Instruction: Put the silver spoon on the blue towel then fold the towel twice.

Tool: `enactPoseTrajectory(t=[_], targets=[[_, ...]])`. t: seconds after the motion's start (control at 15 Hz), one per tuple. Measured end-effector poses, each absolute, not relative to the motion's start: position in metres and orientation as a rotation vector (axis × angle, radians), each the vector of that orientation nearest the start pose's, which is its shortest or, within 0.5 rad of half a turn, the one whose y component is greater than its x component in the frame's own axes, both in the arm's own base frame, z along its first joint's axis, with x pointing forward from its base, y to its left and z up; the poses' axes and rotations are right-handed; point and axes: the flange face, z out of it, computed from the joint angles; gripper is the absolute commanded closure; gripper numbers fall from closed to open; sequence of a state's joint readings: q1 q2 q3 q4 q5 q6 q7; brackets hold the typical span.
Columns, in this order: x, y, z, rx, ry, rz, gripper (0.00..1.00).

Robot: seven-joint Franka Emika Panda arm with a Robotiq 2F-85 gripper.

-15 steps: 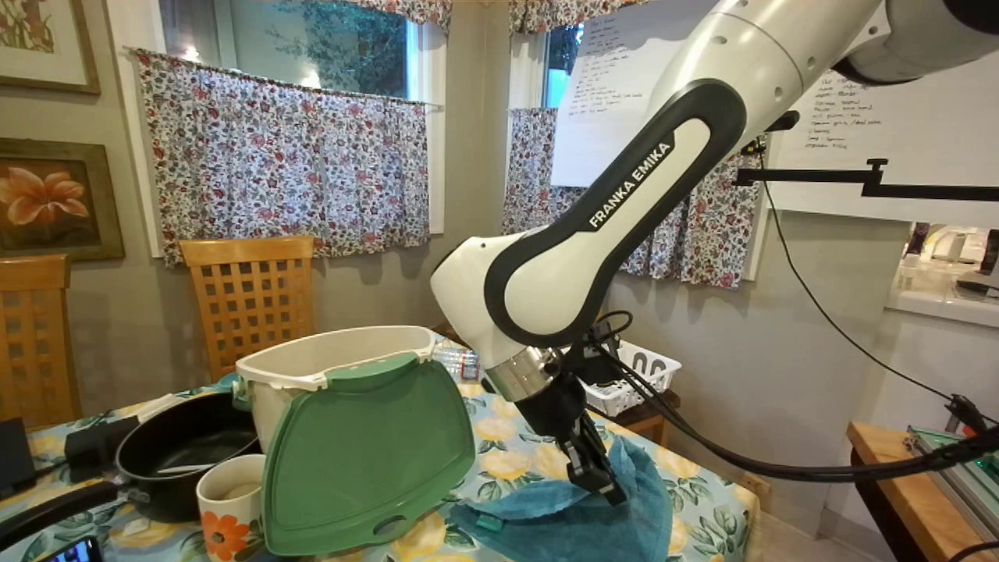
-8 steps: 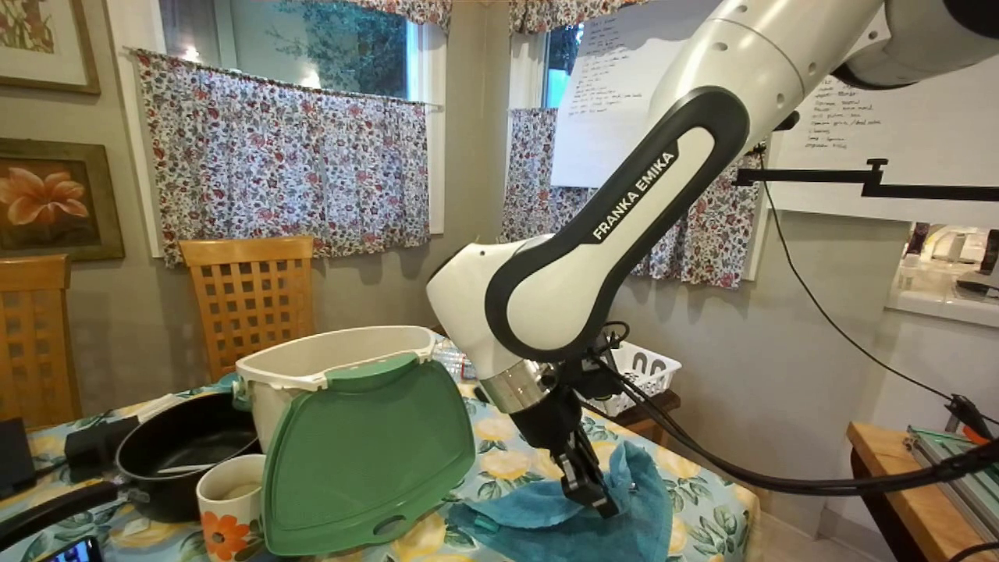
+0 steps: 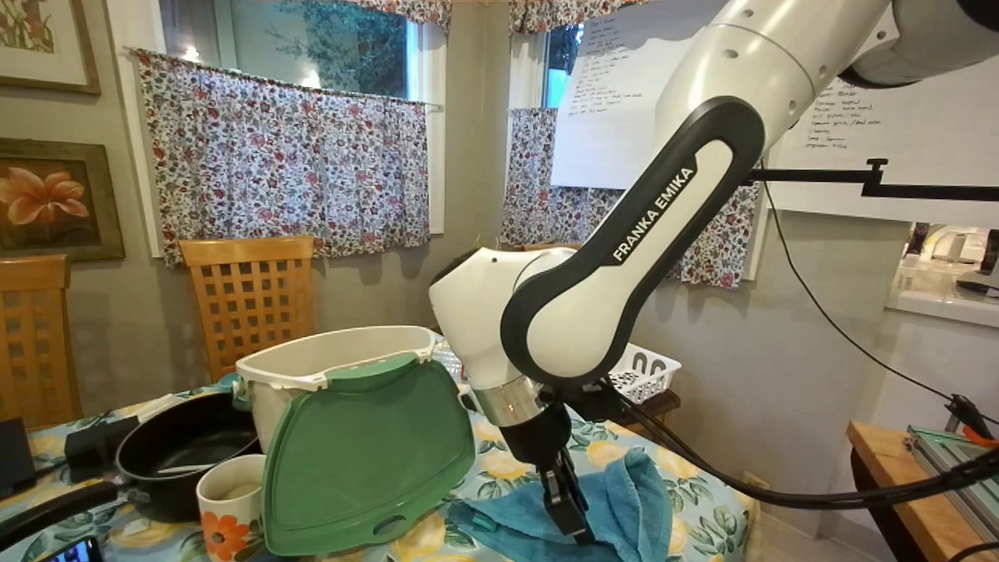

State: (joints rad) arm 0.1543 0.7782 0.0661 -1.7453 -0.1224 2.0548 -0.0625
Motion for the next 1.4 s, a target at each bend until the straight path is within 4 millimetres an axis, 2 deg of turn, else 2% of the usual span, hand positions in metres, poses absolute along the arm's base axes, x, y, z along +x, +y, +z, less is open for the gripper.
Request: enactPoseTrajectory(t=[0.13, 0.27, 0.53, 0.8, 1.07, 1.2, 1.4], targets=[[0.591, 0.126, 0.1, -3.092, -0.567, 0.672, 0.05], [0.596, 0.124, 0.104, -3.106, -0.567, 0.58, 0.0], [0.605, 0.104, 0.12, -3.137, -0.522, 0.45, 0.0], [0.608, 0.066, 0.131, -3.159, -0.437, 0.42, 0.0], [0.621, 0.031, 0.141, -3.189, -0.359, 0.237, 0.0], [0.626, 0.023, 0.143, -3.19, -0.362, 0.159, 0.0], [0.627, 0.022, 0.142, -3.18, -0.389, 0.142, 0.0]])
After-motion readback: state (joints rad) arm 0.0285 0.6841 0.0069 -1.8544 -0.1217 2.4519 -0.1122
